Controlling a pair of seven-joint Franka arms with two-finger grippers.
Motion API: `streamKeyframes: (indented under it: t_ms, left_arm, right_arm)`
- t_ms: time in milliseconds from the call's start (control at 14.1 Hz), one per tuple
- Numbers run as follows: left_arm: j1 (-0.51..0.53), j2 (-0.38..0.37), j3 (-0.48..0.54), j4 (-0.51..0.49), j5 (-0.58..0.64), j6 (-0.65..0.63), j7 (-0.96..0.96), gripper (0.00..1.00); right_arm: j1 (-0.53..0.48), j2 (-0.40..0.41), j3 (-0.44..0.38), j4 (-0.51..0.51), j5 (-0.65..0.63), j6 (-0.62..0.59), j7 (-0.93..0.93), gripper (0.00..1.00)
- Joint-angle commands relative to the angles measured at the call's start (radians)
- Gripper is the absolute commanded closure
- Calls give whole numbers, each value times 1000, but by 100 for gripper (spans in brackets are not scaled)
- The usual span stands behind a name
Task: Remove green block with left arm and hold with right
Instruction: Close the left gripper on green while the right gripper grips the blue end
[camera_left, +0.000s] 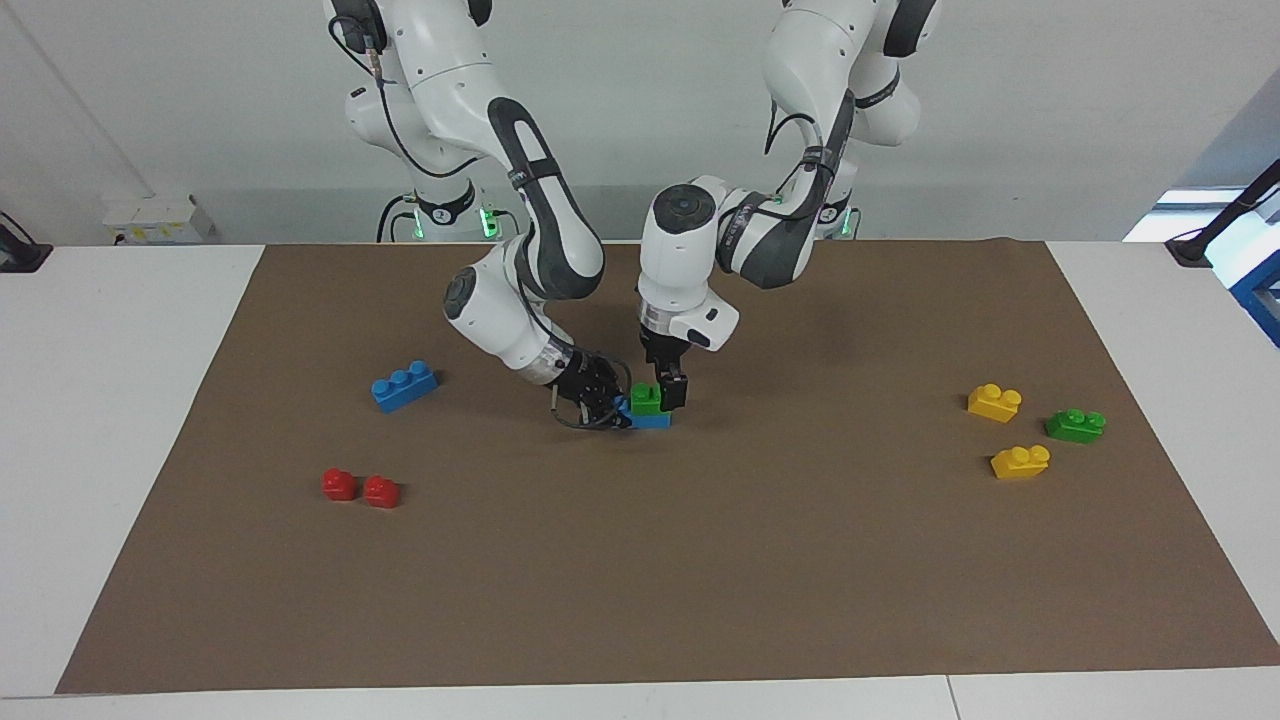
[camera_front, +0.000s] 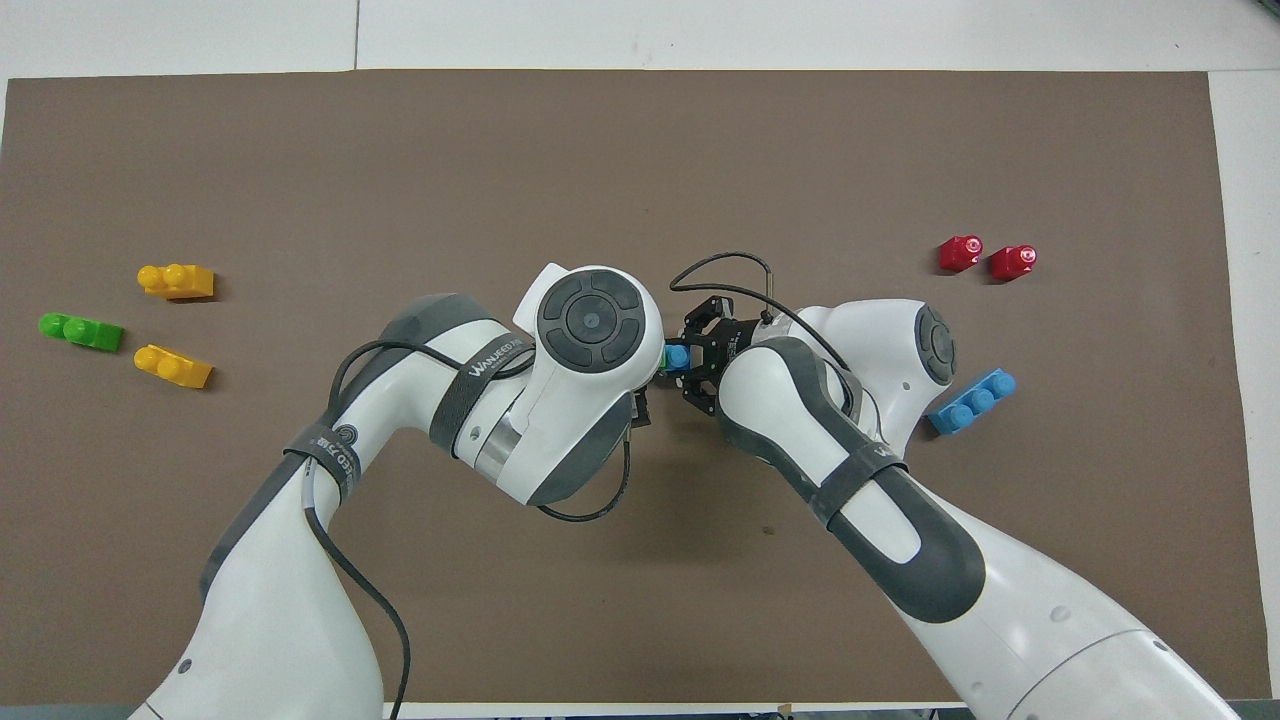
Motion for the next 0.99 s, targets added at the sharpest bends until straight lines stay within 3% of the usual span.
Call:
streamKeyframes:
  t_ms: [0,919]
  left_arm:
    - [-13,10,11,2,19,11,-25,0]
    - [-26,39,12,-5,20,69,-54,0]
  right_arm:
    - [-29,2,9,3,20,-24,0,100]
    - [-24,2,9,2,22,-16,18,100]
